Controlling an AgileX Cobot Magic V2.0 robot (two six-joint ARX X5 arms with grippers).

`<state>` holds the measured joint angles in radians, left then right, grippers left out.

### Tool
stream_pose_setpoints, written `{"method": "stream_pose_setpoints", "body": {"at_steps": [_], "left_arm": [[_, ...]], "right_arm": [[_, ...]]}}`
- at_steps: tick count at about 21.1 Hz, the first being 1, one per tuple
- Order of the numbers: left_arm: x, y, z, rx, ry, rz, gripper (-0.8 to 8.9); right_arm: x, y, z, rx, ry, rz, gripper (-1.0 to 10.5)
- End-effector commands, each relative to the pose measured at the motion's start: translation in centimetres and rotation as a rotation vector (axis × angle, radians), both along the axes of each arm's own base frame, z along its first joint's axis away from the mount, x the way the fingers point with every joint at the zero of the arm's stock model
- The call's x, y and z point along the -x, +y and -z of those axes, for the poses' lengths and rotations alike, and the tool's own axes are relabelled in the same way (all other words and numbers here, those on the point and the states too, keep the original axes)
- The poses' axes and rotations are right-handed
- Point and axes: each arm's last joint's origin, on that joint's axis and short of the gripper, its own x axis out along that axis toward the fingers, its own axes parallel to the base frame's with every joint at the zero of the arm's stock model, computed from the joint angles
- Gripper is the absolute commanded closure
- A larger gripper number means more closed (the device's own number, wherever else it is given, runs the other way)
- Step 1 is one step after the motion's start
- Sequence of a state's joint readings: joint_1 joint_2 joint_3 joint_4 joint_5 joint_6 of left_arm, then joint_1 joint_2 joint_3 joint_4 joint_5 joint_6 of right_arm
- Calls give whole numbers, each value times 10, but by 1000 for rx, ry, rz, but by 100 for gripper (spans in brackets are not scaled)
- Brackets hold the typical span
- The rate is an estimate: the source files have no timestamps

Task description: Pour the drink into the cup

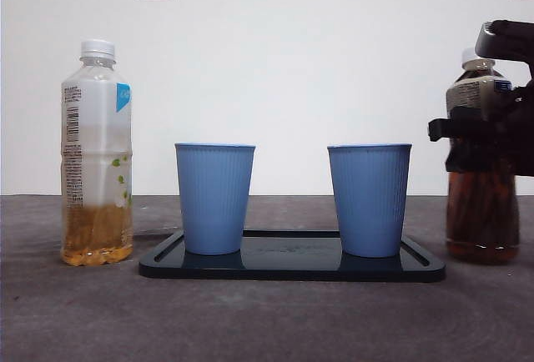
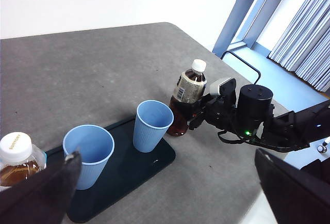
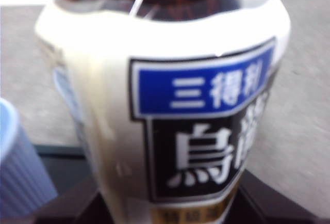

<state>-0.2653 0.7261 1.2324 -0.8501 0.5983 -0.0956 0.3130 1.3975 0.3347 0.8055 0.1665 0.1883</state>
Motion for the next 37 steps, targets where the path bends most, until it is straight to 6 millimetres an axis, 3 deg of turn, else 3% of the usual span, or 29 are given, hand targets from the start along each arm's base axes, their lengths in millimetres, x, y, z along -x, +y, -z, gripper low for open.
{"method": "stream_pose_setpoints", "body": {"at_steps": [1, 8, 12, 21, 37], "left_arm": [[1, 0, -5, 9, -14, 2, 283], [1, 0, -5, 9, -14, 2, 283], [1, 0, -5, 11, -11, 1, 283], [1, 0, -5, 11, -9, 1, 283], [-6, 1, 11, -95, -6, -73, 287]], "right_arm": [[-7, 3, -4, -13, -62, -15, 789], [-7, 3, -1, -2, -48, -15, 780], [-7, 3, -1, 3, -51, -10, 609], [2, 1, -20, -6, -76, -18, 511], [81, -19, -85, -124, 1, -110, 511]]}}
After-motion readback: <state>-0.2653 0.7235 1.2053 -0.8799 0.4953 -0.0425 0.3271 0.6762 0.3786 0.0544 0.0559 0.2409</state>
